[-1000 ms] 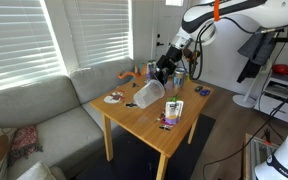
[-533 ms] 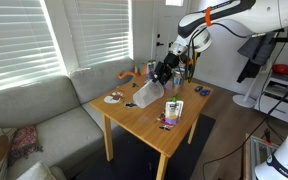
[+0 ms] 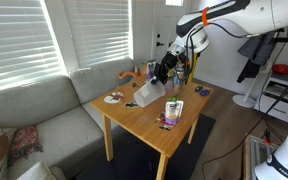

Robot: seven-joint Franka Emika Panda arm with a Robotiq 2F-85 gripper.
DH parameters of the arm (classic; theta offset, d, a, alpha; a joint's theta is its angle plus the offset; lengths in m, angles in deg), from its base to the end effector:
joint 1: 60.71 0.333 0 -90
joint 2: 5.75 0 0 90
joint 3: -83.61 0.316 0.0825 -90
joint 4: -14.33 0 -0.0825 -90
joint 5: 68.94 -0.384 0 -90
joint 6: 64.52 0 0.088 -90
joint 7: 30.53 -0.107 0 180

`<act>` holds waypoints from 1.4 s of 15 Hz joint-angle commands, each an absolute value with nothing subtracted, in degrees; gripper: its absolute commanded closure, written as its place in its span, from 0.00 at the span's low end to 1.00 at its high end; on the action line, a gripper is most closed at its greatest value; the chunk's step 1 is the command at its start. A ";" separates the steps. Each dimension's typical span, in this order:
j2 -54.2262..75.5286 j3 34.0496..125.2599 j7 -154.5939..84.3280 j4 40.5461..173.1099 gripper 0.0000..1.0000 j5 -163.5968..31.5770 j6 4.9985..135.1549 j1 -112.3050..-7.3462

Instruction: Pick up the silver cup from the clear cup and put it on the table, pick up both white and purple packets with green lids and put them in the clear cup one by one

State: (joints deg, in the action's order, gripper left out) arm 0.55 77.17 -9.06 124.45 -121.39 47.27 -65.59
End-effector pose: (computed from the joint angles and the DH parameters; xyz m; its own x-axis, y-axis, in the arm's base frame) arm 0.5871 -0.0617 0.4504 0.9676 -0.2440 0.0652 -0.1206 -0.6733 -0.7294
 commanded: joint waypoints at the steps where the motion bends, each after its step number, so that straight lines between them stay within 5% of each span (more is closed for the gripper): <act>1: 0.04 77.59 -9.67 120.28 1.00 -118.38 41.89 -66.53; 11: 1.26 80.15 -14.31 106.31 0.98 -91.16 30.50 -63.94; 21: 4.02 84.72 -13.86 104.41 0.98 -72.31 35.03 -59.51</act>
State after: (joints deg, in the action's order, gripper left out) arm 2.87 83.93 -13.05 105.58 -75.82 33.38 -60.05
